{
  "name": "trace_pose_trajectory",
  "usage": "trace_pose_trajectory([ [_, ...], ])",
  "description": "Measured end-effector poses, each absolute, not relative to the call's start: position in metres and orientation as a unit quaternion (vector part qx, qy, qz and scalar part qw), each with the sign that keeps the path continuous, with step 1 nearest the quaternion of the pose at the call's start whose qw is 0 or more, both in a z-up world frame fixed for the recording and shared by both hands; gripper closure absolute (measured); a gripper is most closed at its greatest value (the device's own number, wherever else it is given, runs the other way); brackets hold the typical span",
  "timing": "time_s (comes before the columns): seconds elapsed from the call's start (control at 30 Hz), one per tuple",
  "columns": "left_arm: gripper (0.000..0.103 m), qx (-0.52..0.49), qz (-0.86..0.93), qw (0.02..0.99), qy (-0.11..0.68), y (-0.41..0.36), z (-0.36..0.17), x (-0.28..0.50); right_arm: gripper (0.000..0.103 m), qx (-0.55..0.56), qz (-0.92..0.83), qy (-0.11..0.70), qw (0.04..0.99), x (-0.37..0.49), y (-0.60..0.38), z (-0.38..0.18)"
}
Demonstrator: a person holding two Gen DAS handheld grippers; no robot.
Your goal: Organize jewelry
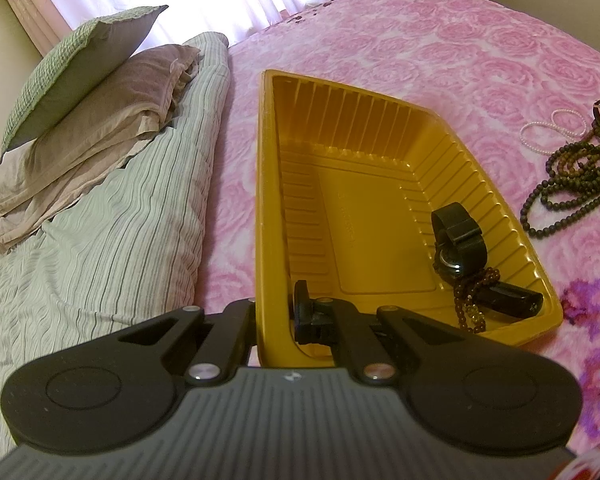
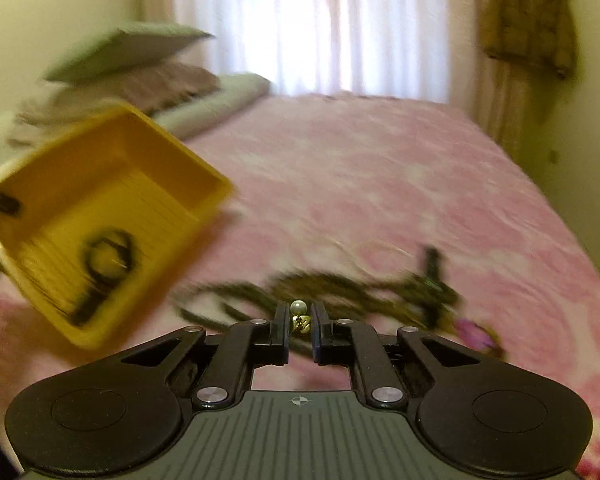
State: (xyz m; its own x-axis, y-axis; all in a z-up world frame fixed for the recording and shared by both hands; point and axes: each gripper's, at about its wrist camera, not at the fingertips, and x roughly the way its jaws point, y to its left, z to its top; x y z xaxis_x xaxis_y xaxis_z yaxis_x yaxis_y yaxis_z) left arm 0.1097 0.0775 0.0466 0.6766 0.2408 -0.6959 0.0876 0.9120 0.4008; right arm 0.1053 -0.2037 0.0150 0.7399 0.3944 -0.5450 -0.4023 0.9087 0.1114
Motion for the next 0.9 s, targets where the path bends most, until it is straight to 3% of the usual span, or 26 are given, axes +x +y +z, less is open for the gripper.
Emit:
trace_pose_trajectory([
  [0.4,0.101,0.202,0.041,0.894,0.398,0.079,0.047,0.109,0.093,0.005,0.371,0.301,0.879,0.117,-0.099,0.029],
  [0.73,0.101,0.199,0.039,0.895,0.397,0.081,0.046,0.110,0.092,0.007,0.395,0.305,0.866,0.118,-0.081,0.018],
  [0.8,0.101,0.199,0.039,0.895,0.398,0.081,0.046,0.109,0.086,0.016,0.400,0.308,0.863,0.118,-0.085,0.018],
  [0.87,0.101,0.199,0.039,0.895,0.398,0.080,0.046,0.109,0.051,0.018,0.387,0.301,0.871,0.114,-0.095,0.017],
  [0.9,0.101,0.198,0.040,0.895,0.398,0.080,0.046,0.109,0.047,0.021,0.376,0.299,0.876,0.113,-0.101,0.017],
])
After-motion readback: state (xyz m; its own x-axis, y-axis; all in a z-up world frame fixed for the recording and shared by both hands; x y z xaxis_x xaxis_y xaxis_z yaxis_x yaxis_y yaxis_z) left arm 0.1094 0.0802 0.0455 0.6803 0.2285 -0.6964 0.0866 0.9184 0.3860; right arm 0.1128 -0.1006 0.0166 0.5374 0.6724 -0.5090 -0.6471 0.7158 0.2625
